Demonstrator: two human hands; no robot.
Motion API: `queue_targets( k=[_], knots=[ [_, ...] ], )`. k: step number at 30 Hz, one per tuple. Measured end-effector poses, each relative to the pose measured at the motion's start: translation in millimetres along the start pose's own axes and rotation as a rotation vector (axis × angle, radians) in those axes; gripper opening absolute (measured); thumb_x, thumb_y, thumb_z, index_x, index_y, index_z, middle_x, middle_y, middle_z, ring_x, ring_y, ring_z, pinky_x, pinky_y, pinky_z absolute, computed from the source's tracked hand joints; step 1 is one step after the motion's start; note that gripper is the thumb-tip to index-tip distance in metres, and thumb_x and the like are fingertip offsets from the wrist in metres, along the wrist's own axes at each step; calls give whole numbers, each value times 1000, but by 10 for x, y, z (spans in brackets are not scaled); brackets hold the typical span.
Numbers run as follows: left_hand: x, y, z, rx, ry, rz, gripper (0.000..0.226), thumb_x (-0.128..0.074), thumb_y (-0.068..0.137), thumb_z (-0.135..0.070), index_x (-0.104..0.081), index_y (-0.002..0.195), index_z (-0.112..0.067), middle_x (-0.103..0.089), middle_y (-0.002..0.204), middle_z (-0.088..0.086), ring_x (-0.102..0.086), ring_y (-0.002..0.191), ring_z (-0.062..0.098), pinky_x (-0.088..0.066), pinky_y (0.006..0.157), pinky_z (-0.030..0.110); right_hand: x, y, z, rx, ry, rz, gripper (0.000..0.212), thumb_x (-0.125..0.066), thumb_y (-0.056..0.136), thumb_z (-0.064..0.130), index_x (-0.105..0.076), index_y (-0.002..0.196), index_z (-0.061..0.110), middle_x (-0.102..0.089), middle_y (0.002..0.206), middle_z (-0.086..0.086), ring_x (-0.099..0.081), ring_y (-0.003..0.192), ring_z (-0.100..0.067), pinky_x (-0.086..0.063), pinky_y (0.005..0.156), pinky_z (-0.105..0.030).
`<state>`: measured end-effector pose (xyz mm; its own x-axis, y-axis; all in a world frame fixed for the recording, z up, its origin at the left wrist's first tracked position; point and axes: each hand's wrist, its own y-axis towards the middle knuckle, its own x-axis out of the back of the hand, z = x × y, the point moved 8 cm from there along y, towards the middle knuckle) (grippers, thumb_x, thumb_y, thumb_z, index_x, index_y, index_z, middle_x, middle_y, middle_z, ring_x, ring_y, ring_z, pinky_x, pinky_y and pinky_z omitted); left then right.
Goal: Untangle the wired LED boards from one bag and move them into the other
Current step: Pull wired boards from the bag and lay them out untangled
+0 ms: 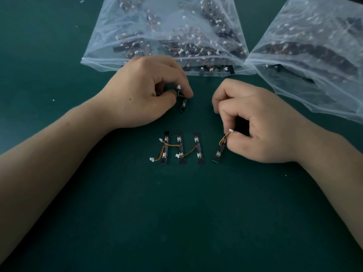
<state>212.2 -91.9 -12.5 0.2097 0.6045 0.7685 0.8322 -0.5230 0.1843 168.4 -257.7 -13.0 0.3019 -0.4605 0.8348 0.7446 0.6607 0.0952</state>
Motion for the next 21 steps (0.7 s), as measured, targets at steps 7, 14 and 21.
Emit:
queue_targets(
  k=[7,14,21],
  knots=[
    [5,0,3,-4,0,-8,31,-57,84,-10,-81,98,-25,-69,113,-15,-57,63,24,-50,64,41,2,-10,30,56,68,53,8,-53,69,26,-47,74,26,-53,101,9,-54,78,-29,-45,67,-47],
    [6,-3,13,2,1,-12,32,-57,84,-10,-81,98,-27,-69,113,-15,-60,67,24,-51,67,45,-26,-5,-20,59,115,44,18,-62,76,20,-72,90,25,-59,97,11,-61,92,-17,-49,76,-41],
    [-9,-3,24,0,-8,-13,31,-58,85,-9,-81,97,-26,-69,112,-13,-55,63,19,-49,64,39,-18,-8,31,81,32,35,4,-50,70,24,-50,67,25,-54,90,9,-55,79,-22,-44,64,-41]
  ],
)
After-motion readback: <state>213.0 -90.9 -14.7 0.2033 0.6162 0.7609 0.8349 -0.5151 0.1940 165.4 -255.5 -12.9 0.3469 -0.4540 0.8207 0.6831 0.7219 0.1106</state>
